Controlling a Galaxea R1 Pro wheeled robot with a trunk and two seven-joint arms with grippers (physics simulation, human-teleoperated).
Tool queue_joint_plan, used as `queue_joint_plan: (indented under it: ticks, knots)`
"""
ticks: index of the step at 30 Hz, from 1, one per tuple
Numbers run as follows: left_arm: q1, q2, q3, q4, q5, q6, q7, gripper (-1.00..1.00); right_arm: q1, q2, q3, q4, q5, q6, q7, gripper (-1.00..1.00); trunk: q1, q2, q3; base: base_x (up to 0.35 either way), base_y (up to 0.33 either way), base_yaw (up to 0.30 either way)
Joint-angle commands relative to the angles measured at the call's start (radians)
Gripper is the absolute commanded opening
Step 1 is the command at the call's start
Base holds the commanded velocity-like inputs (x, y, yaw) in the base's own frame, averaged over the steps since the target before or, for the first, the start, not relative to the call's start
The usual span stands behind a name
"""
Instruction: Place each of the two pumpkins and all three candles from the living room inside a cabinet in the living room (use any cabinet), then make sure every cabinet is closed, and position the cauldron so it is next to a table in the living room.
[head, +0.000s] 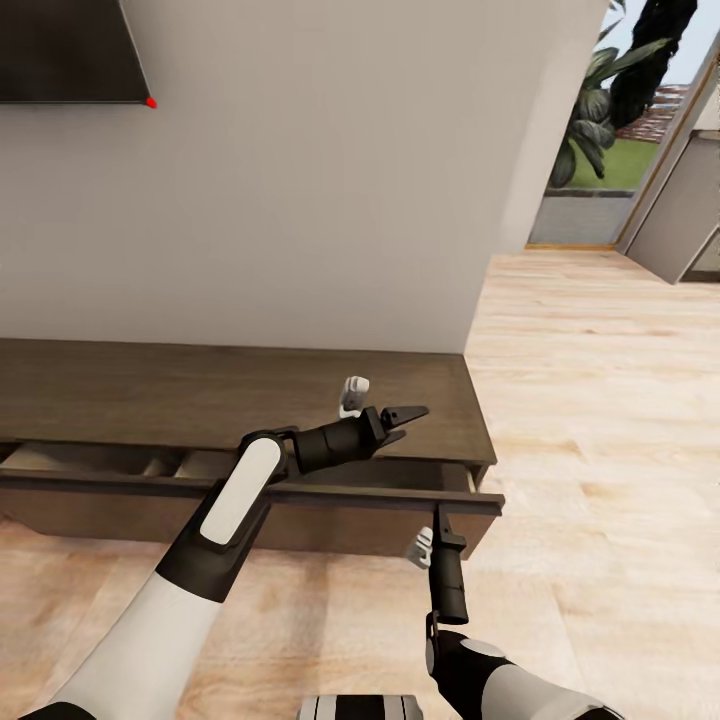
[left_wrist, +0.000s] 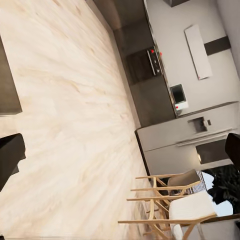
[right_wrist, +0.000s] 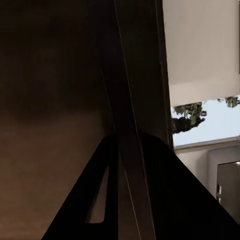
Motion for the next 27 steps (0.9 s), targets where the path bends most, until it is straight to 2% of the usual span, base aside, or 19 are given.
queue_joint_plan:
  ticks: [1, 14, 27]
  knots:
    - [0.0, 0.0, 0.0, 0.0, 0.0, 0.0, 0.0, 1.0, 0.0, 0.0, -0.019, 0.001, -0.004, -0.005, 0.006, -1.0, 0.0, 0.0, 0.0, -0.094, 0.0, 0.0]
    - [0.0, 0.0, 0.0, 0.0, 0.0, -0.001, -0.001, 1.0, 0.0, 0.0, -0.019, 0.001, -0.003, -0.006, 0.006, -1.0, 0.0, 0.0, 0.0, -0.128, 0.0, 0.0]
    - [0.0, 0.0, 0.0, 0.001, 0.0, -0.001, 0.0, 1.0, 0.0, 0.0, -0.019, 0.001, -0.004, -0.006, 0.008, -1.0, 0.0, 0.0, 0.0, -0.217, 0.0, 0.0]
